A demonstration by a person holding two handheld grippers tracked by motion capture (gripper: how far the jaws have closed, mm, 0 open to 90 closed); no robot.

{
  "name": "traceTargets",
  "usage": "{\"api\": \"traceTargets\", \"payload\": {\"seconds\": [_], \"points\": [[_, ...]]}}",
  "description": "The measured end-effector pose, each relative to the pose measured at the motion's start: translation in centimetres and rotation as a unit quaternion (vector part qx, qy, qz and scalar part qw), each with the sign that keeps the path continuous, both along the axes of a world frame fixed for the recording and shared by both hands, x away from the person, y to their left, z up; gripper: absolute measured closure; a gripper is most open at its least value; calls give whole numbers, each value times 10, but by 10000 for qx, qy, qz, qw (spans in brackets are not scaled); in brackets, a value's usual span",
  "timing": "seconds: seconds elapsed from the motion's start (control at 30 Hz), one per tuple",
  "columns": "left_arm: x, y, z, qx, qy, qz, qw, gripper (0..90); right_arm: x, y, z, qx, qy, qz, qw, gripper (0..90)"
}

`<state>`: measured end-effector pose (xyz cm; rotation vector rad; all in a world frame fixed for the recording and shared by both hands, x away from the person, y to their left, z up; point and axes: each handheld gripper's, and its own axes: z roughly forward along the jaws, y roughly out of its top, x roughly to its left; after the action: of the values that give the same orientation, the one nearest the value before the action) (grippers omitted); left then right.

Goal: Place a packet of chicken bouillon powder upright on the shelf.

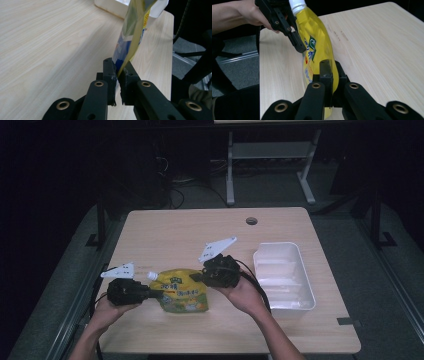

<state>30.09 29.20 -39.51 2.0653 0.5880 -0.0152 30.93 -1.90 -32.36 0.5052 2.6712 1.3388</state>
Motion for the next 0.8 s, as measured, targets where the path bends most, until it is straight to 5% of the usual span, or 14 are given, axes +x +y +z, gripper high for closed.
{"api": "traceTargets", "payload": {"seconds": [0.13,0.33,0.63,0.8], "points": [[0,1,-1,-6,-3,3,10000,855,-1,-1,-3,53,1,-6,10000,889],[0,0,-1,36,-56,-1,10000,889,4,-5,-23,315,383,19,9988,763],[1,0,-2,60,-61,-4,10000,897,12,-4,-34,697,692,-32,9952,708],[0,-1,-2,79,-70,-105,9999,898,12,-1,-37,627,956,425,9925,743]]}}
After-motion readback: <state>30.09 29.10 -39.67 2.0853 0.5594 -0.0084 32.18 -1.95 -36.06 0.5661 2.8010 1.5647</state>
